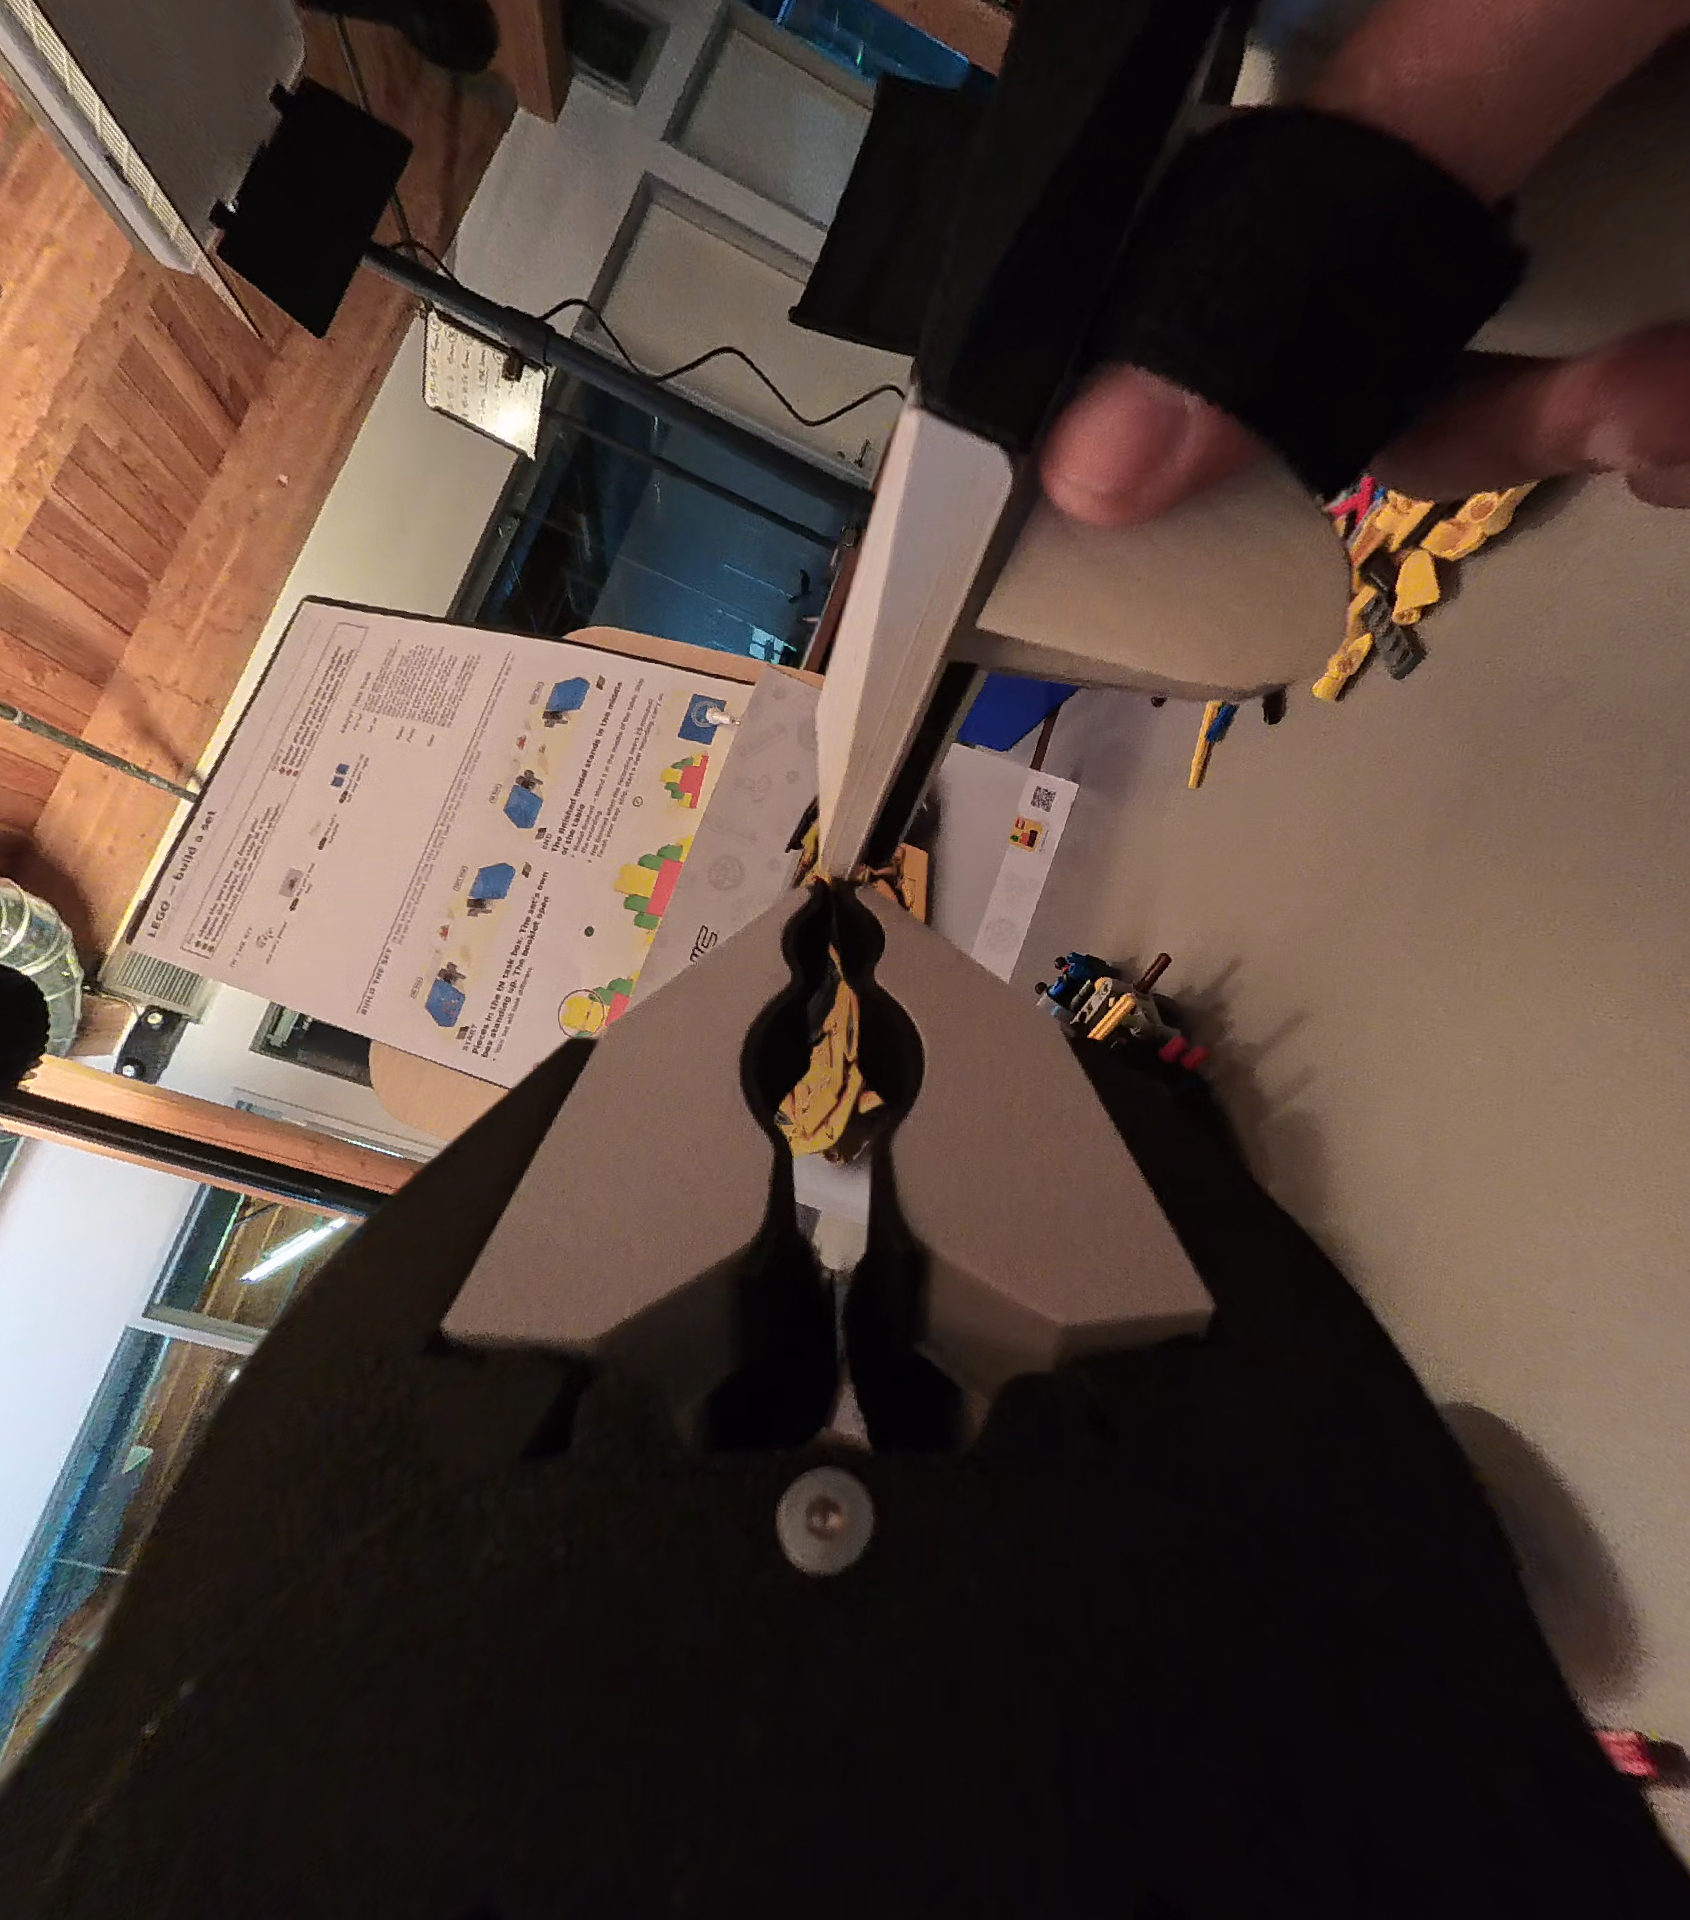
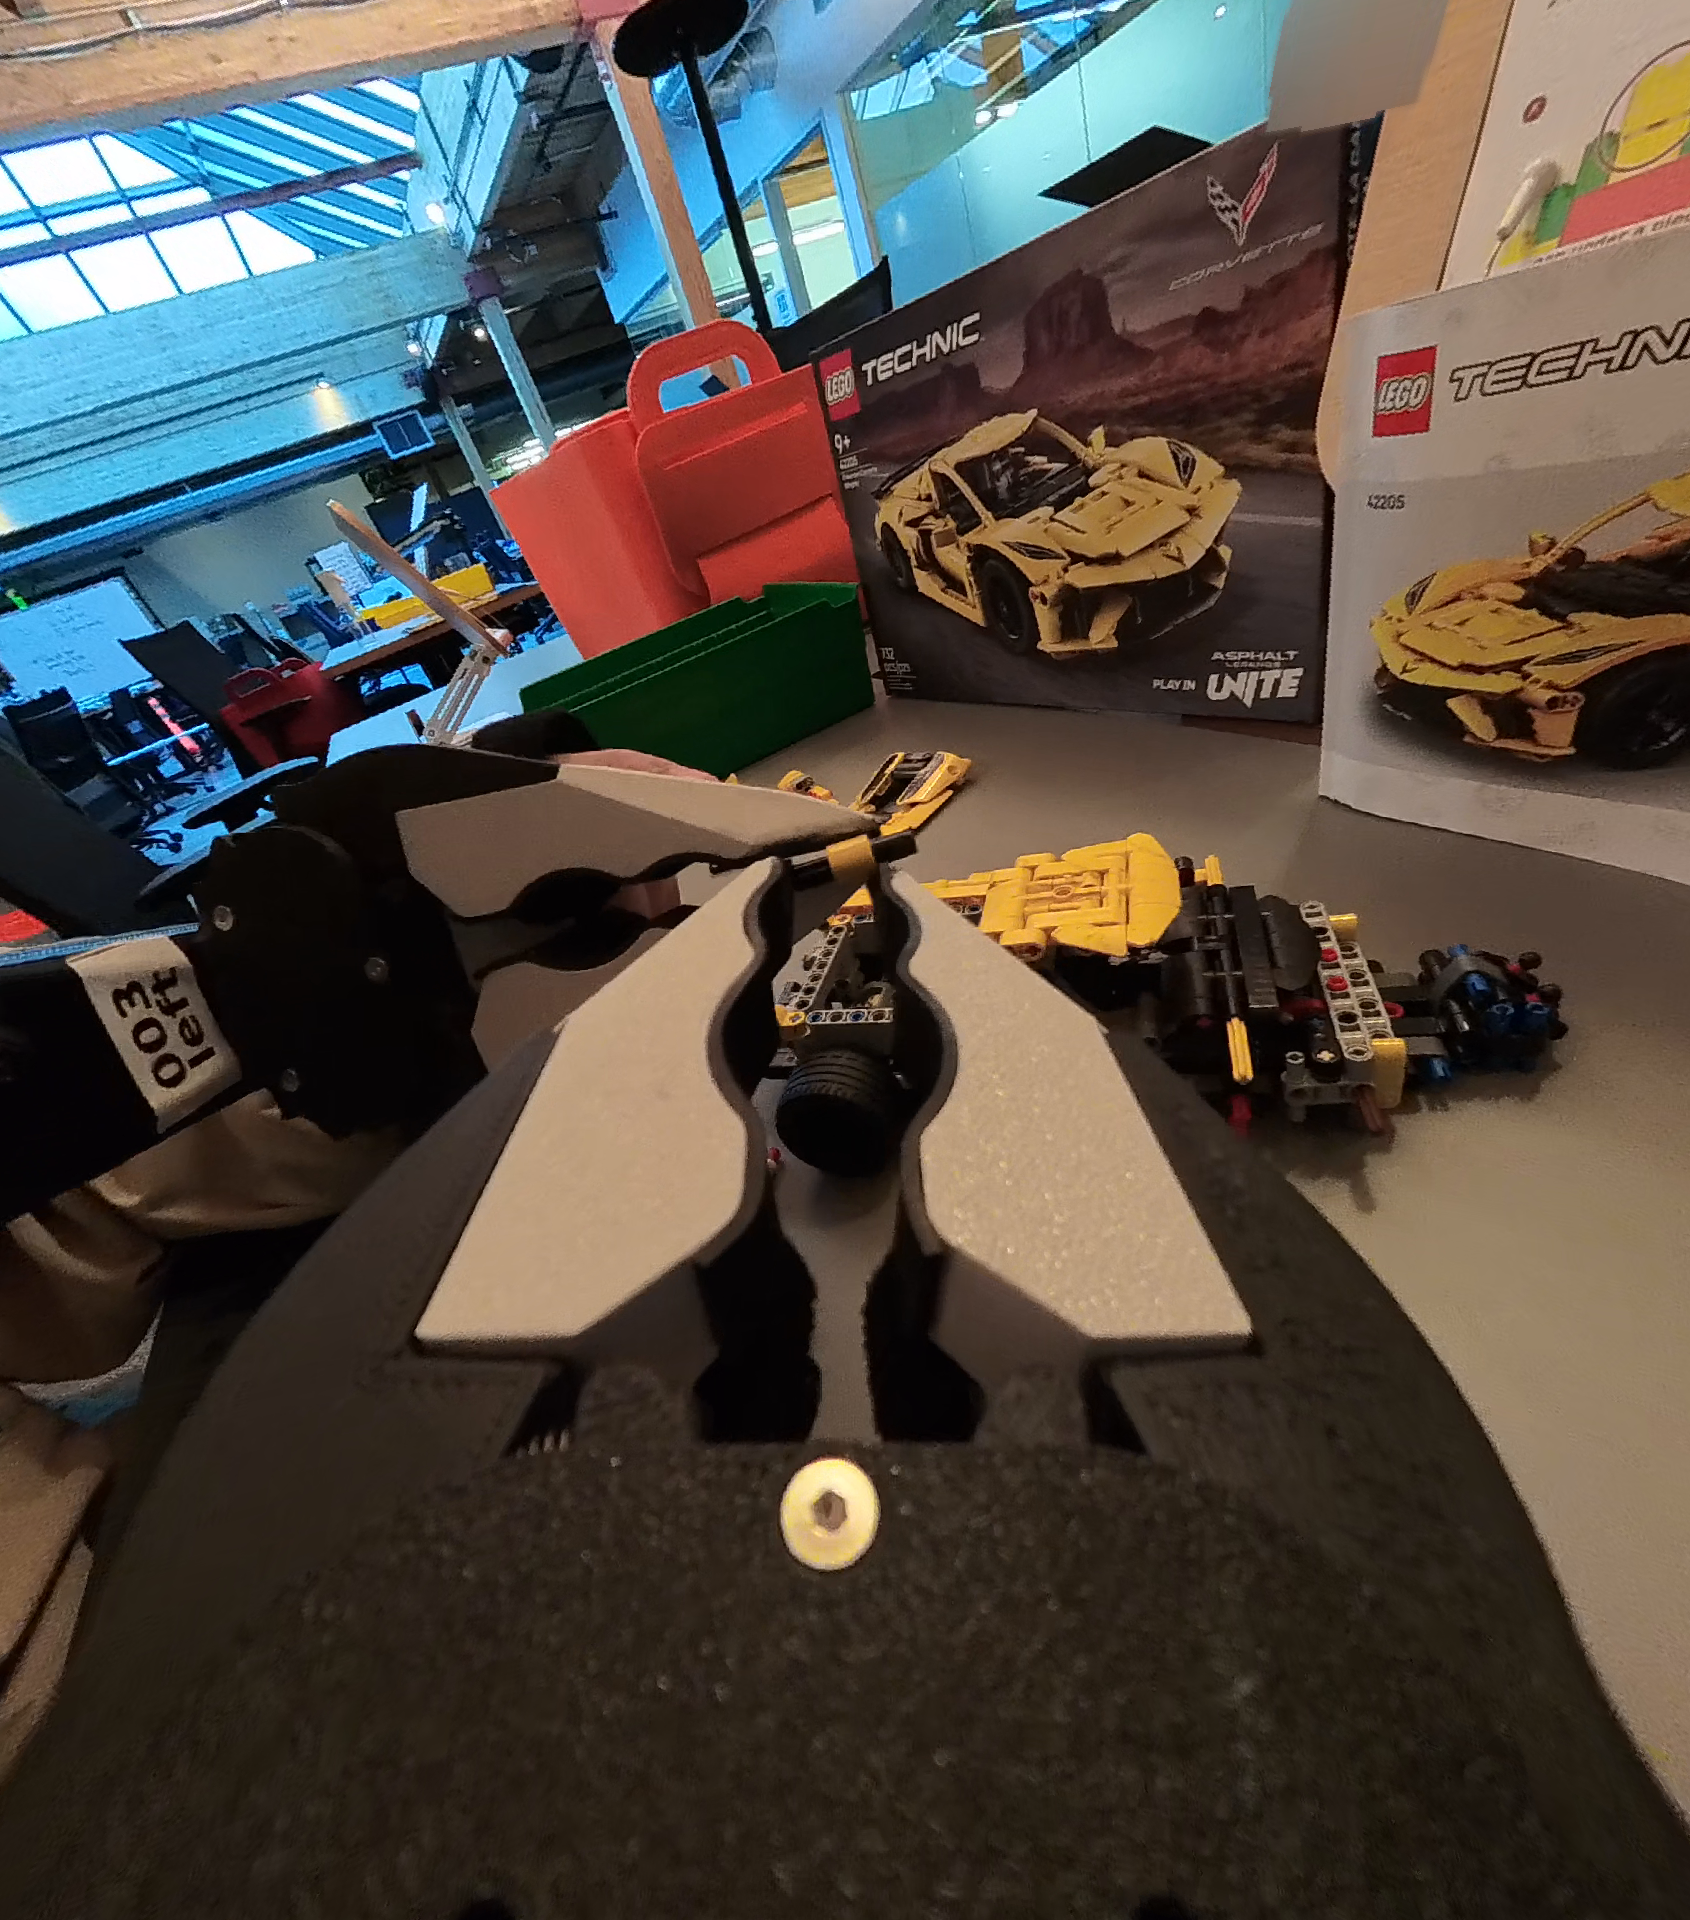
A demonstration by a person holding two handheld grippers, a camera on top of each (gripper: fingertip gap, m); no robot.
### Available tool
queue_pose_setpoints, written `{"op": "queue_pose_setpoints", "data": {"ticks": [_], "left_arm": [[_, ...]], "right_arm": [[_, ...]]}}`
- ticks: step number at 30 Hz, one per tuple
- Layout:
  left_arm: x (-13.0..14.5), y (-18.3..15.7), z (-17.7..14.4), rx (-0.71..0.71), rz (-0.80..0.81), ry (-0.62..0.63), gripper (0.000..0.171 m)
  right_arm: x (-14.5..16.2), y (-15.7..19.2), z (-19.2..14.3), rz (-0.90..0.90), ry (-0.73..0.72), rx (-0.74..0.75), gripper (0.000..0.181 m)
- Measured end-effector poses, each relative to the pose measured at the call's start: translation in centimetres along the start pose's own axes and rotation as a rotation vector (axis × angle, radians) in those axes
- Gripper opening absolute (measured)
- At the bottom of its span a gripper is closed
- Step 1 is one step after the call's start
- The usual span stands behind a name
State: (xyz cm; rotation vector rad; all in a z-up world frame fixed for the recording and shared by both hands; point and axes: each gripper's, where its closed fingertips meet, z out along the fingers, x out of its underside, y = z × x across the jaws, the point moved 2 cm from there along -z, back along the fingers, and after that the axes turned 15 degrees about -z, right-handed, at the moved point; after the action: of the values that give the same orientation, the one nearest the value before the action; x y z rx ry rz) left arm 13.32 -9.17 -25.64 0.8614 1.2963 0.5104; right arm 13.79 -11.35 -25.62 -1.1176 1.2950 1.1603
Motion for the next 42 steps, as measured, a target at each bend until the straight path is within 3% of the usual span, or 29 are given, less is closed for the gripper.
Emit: {"op": "queue_pose_setpoints", "data": {"ticks": [11, 14, 18, 21, 24, 26, 29, 31, 34, 42], "left_arm": [[-0.5, -0.1, -0.2, -0.015, 0.062, -0.026, 0.000], [-0.1, 0.4, -0.2, 0.023, -0.012, -0.035, 0.000], [-0.7, 2.3, -0.6, 0.039, -0.276, -0.099, 0.000], [-2.4, 2.1, -1.6, -0.019, -0.063, -0.238, 0.000], [-2.0, 1.0, -1.4, -0.060, 0.109, -0.216, 0.000], [-2.0, 0.8, -1.3, -0.075, 0.145, -0.218, 0.000], [-1.7, 1.1, -1.0, -0.107, 0.172, -0.183, 0.000], [-1.8, 0.8, -1.0, -0.099, 0.198, -0.191, 0.000], [-1.7, 0.0, -0.9, -0.102, 0.262, -0.181, 0.000], [-1.6, -0.5, -0.7, -0.103, 0.319, -0.165, 0.000]], "right_arm": [[-0.2, 0.4, -0.3, -0.120, 0.017, 0.006, 0.000], [0.6, 0.5, 0.4, 0.049, 0.005, -0.083, 0.000], [-0.7, 0.3, -0.1, 0.316, -0.151, -0.211, 0.036], [-1.8, 0.7, -0.5, 0.575, -0.276, -0.390, 0.040], [-2.2, 0.6, -1.3, 0.750, -0.362, -0.530, 0.025], [-1.6, 0.3, -1.2, 0.729, -0.326, -0.490, 0.016], [-1.3, 0.2, -1.0, 0.707, -0.308, -0.455, 0.018], [-1.3, -0.1, -1.1, 0.723, -0.326, -0.445, 0.005], [-0.7, 0.2, -0.6, 0.746, -0.284, -0.456, 0.012], [-0.4, -0.7, -1.1, 0.821, -0.308, -0.446, 0.003]]}}
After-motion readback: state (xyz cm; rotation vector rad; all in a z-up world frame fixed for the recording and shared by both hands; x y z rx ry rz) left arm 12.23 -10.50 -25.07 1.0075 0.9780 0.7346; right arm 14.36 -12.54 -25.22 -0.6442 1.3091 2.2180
